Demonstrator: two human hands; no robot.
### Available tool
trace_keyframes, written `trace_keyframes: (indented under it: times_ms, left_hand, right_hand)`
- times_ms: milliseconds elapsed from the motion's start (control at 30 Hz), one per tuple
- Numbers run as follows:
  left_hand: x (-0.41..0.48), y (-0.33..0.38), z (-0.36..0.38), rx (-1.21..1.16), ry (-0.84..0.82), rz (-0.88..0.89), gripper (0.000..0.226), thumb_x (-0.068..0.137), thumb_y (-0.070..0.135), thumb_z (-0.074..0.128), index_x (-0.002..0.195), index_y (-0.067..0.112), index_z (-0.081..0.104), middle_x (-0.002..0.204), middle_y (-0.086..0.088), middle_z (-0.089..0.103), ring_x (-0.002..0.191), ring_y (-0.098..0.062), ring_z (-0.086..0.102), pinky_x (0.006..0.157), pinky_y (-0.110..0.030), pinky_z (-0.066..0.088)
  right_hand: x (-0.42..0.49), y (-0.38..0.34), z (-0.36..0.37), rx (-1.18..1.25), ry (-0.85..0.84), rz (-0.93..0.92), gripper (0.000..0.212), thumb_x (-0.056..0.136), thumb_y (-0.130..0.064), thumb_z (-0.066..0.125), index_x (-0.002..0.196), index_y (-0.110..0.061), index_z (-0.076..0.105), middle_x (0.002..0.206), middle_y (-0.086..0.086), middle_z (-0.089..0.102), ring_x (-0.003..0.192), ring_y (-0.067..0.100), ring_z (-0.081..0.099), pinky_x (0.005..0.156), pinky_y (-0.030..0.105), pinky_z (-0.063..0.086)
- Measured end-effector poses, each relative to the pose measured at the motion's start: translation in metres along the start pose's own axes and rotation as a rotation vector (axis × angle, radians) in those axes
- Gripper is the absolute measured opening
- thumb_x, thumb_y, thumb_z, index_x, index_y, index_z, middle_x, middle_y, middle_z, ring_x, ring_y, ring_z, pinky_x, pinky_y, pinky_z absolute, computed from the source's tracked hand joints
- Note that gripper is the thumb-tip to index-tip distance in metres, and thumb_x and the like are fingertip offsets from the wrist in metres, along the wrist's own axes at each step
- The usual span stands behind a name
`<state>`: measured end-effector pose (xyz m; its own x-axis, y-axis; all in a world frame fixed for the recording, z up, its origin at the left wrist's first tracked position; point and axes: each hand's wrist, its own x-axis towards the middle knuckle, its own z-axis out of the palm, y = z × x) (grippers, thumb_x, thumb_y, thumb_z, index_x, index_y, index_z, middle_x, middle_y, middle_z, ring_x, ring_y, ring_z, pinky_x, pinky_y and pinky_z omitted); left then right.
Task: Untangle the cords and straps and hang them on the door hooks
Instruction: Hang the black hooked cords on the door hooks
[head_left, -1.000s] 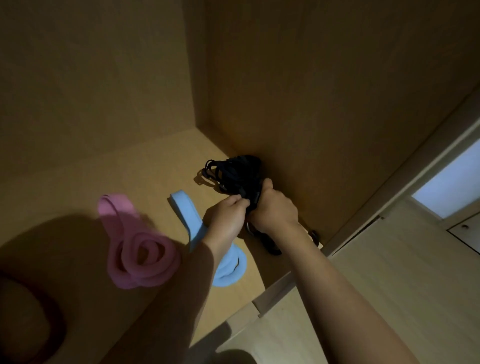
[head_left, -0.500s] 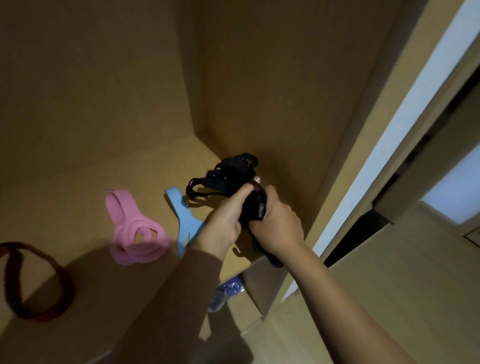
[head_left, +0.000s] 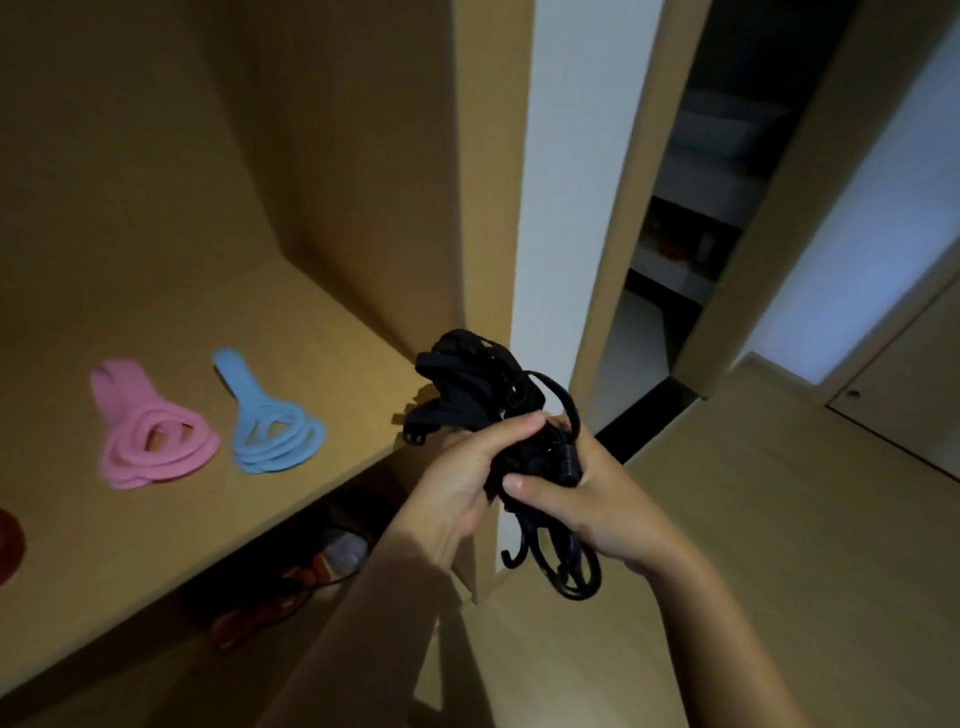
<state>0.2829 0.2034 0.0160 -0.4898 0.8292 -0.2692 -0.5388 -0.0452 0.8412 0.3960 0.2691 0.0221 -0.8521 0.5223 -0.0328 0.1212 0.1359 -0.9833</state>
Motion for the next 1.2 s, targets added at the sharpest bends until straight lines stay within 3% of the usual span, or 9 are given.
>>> trace_keyframes:
  times_ms: [233,367,500,633,733,833,933,1133,1200]
  left_hand:
    - [-0.004,-0.051,0.073,0.100,-0.094,-0.034,0.033,0.059,0.014,0.079,0.090,0.009,0.071,0.088,-0.009,0.075,0.087,-0.024,0.071,0.080,-0.035,0.054]
    - [-0.003,-0.084,0.108,0.065,-0.211,-0.214,0.012,0.055,0.015,0.077,0.065,0.011,0.073,0.068,-0.004,0.071,0.067,-0.016,0.069,0.073,-0.031,0.053]
    - [-0.006,-0.113,0.139,0.040,-0.333,-0.353,0.002,0.056,0.016,0.072,0.056,0.015,0.073,0.061,-0.002,0.067,0.056,-0.013,0.065,0.069,-0.031,0.052]
    - [0.008,-0.127,0.157,-0.177,-0.497,-0.481,0.064,0.031,0.019,0.092,0.091,0.010,0.071,0.068,-0.002,0.064,0.059,-0.014,0.063,0.057,-0.025,0.054]
    - [0.032,-0.131,0.168,-0.214,-0.573,-0.508,0.067,0.029,0.020,0.091,0.092,0.008,0.071,0.067,0.000,0.062,0.057,-0.013,0.061,0.056,-0.023,0.053]
    - [0.065,-0.142,0.183,-0.323,-0.721,-0.632,0.048,0.055,0.019,0.081,0.099,0.006,0.069,0.072,0.001,0.064,0.064,-0.014,0.063,0.069,-0.026,0.050]
    - [0.095,-0.156,0.213,-0.324,-0.826,-0.653,0.039,0.086,0.019,0.053,0.119,0.001,0.057,0.091,-0.007,0.067,0.086,-0.020,0.063,0.091,-0.033,0.041]
    - [0.149,-0.177,0.295,-0.235,-0.995,-0.748,0.044,0.054,0.023,0.080,0.095,0.009,0.071,0.066,0.005,0.065,0.060,-0.010,0.062,0.070,-0.026,0.051]
    - [0.167,-0.180,0.322,-0.237,-1.049,-0.800,0.042,0.058,0.023,0.079,0.097,0.009,0.071,0.067,0.004,0.065,0.062,-0.011,0.062,0.072,-0.027,0.051]
  right_hand:
    - [-0.078,0.006,-0.064,0.056,0.152,-0.063,0.028,0.083,-0.025,0.057,0.106,-0.039,0.049,0.111,-0.016,0.059,0.099,-0.009,0.059,0.079,0.011,0.047]
    - [-0.120,0.029,-0.107,0.088,0.575,0.081,0.017,0.087,-0.032,0.055,0.102,-0.037,0.048,0.111,-0.006,0.059,0.098,0.004,0.059,0.086,0.025,0.048]
    - [-0.153,0.048,-0.142,0.007,0.761,0.234,0.026,0.083,-0.025,0.066,0.103,-0.024,0.050,0.087,0.000,0.058,0.080,0.017,0.058,0.076,0.034,0.050]
    - [-0.182,0.069,-0.170,0.117,0.916,0.317,0.014,0.086,-0.019,0.062,0.097,-0.014,0.057,0.078,0.001,0.057,0.068,0.014,0.055,0.063,0.028,0.048]
    - [-0.201,0.079,-0.197,0.403,1.134,0.349,0.009,0.086,-0.012,0.061,0.080,-0.013,0.055,0.062,0.001,0.046,0.052,0.012,0.043,0.050,0.024,0.038]
    - [-0.210,0.090,-0.218,0.297,1.122,0.446,0.010,0.083,-0.011,0.065,0.086,-0.008,0.056,0.065,0.004,0.049,0.056,0.015,0.045,0.051,0.026,0.038]
    - [-0.207,0.100,-0.240,0.218,1.057,0.547,0.018,0.081,-0.012,0.068,0.093,-0.004,0.057,0.071,0.006,0.054,0.060,0.016,0.049,0.056,0.026,0.042]
    - [-0.175,0.116,-0.307,0.073,1.135,0.565,0.023,0.080,-0.019,0.070,0.093,-0.010,0.054,0.078,0.003,0.055,0.071,0.018,0.053,0.070,0.036,0.047]
    - [-0.161,0.118,-0.333,-0.011,1.161,0.573,0.026,0.081,-0.023,0.069,0.098,-0.012,0.053,0.083,0.000,0.056,0.080,0.020,0.055,0.078,0.039,0.048]
